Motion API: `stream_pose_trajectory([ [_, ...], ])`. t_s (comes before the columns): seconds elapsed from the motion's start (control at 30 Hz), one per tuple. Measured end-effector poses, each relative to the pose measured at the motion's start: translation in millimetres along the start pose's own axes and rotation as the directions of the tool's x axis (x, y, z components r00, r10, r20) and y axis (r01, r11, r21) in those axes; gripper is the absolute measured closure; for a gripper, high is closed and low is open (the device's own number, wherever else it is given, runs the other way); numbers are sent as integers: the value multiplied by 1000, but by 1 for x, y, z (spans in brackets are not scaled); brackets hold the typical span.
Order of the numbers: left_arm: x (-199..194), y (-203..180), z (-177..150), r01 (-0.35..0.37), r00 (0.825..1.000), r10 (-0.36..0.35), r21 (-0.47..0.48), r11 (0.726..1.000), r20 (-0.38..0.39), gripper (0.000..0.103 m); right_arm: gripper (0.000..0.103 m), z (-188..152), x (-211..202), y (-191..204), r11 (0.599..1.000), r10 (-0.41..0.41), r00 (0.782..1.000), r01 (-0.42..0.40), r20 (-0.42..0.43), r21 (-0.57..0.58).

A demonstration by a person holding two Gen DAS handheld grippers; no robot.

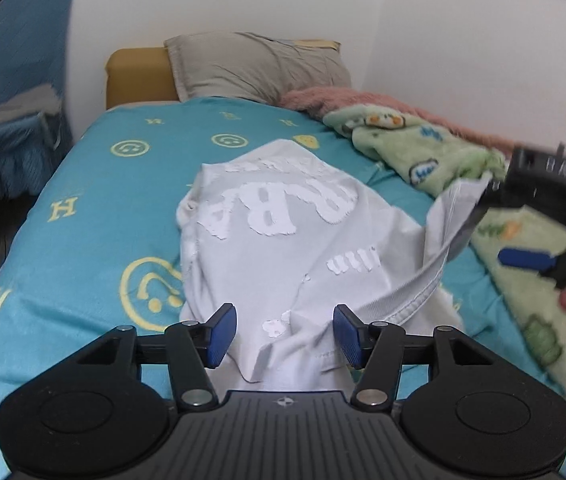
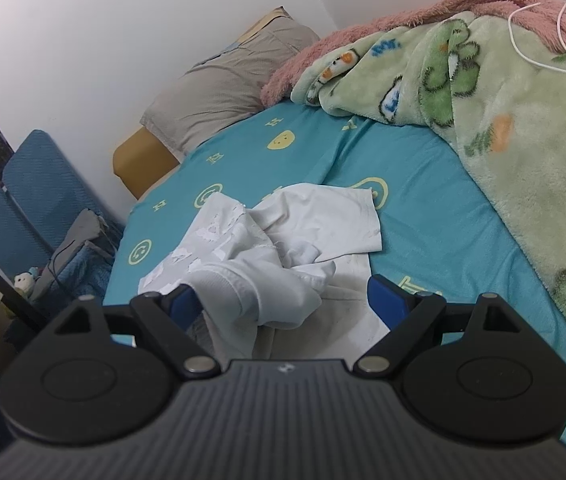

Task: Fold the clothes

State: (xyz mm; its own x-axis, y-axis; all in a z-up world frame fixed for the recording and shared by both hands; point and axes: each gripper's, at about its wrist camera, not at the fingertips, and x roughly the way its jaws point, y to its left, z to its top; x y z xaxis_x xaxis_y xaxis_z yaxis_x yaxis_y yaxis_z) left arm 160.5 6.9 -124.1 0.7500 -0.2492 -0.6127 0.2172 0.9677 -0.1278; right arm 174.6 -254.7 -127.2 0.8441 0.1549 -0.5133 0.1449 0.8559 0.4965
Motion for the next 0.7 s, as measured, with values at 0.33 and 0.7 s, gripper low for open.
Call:
stream_pose_trajectory([
  [0.33, -2, 12, -7, -39, 999, 38, -36, 999, -25, 39, 15, 2, -8, -1, 1000, -26, 997, 25, 69, 14],
  [0.7, -37, 2, 3, -97, 995, 97, -14, 995, 30, 19, 15, -6, -9, 10, 994, -47, 999, 45, -15, -103],
])
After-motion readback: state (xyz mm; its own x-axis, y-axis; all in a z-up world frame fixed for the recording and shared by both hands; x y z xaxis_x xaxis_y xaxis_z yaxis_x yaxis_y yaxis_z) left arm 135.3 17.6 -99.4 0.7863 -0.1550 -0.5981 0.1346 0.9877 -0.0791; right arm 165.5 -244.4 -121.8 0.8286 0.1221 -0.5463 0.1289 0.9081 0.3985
